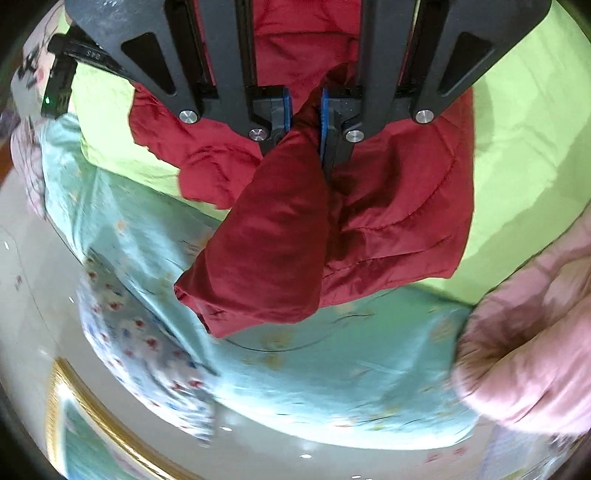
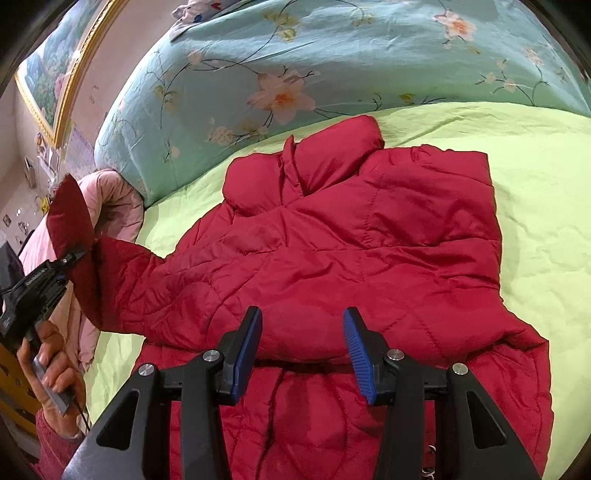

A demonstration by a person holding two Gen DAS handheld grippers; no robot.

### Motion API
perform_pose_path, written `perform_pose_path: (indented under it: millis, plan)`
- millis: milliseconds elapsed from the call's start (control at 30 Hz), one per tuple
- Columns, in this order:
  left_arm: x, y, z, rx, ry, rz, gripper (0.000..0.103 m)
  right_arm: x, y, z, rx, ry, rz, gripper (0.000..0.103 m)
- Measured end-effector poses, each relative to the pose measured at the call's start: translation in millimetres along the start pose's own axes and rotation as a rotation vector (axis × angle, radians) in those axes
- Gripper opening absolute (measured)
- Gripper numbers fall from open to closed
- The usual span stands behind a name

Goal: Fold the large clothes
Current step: 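Fold the held sleeve across the coat body with the left tool, release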

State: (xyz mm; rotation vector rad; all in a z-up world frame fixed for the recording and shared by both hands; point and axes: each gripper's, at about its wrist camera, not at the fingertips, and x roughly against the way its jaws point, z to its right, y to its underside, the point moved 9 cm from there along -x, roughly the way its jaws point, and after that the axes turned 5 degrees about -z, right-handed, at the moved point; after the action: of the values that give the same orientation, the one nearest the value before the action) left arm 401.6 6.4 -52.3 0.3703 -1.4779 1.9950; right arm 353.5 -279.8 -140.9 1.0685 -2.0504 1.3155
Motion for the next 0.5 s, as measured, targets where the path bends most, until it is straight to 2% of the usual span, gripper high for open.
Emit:
perform_pose_path:
  millis: [233,500]
  plan:
    - [-19.8,25.3,88.2,-0.168,0.058,-0.037,0.008,24.0,-10.6,8.4,-0.036,-0.028,0.050,0.048]
    - [-65.4,73.3,161.3,-0.306,0.063,-0.129,0.008,53.1,-24.0,46.5,-0.128,-0.020,0.109,0.048]
